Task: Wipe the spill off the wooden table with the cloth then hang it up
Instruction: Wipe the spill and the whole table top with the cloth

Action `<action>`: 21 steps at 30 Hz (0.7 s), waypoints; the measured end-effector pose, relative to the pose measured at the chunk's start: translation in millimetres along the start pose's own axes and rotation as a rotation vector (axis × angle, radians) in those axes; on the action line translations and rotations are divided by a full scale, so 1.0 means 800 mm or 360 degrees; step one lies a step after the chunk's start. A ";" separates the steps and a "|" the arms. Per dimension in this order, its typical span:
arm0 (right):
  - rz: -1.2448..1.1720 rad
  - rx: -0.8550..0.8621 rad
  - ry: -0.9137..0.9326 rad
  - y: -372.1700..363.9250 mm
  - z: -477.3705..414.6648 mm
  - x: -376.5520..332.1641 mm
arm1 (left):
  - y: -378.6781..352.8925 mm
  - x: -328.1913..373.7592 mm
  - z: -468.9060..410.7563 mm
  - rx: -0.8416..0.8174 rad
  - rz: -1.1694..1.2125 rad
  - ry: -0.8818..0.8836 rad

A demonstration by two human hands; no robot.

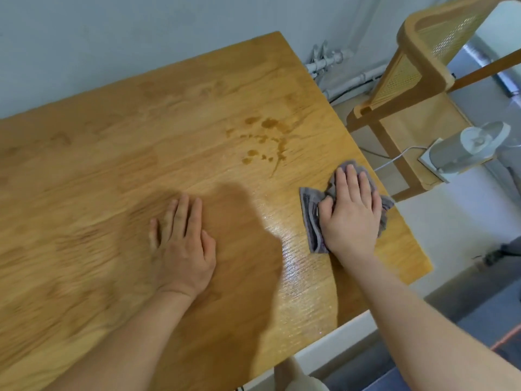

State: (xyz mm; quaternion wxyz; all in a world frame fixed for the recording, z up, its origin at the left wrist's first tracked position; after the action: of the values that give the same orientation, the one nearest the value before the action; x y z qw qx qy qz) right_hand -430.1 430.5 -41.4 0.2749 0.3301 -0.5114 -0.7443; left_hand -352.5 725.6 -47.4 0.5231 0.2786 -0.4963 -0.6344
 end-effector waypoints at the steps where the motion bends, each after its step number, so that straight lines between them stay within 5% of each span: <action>1: -0.0041 0.0021 -0.0122 -0.008 0.012 -0.011 | -0.001 0.000 0.001 0.0009 -0.0001 0.0008; 6: 0.0096 -0.0154 0.0611 -0.062 0.091 -0.153 | 0.004 -0.001 0.000 0.0054 0.0028 0.0021; 10: 0.0265 -0.0331 0.1138 -0.052 0.074 -0.133 | 0.004 -0.001 0.004 0.0076 0.0022 0.0017; 12: 0.0382 -0.0328 0.1057 -0.031 0.026 -0.073 | 0.005 0.000 0.002 0.0062 -0.0003 0.0020; 17: 0.0032 -0.0060 0.0100 0.000 -0.037 -0.027 | 0.004 0.001 0.001 0.0043 -0.0043 0.0053; 21: 0.0071 -0.0197 0.0609 -0.041 0.038 -0.142 | 0.006 0.003 0.002 0.0060 -0.0050 0.0047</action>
State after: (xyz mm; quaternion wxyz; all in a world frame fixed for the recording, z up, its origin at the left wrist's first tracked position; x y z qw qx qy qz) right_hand -384.4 543.4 -40.5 0.4033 0.4365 -0.4102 -0.6918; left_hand -353.0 724.4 -42.3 0.5152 0.3055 -0.4958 -0.6288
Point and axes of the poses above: each hand's wrist, its own z-axis away from the middle knuckle, its own y-axis out of the back of the hand, x = y × z, the point moved 8 cm from there along -z, towards the middle knuckle, and after that the axes turned 15 degrees about -x, right-handed, at the moved point
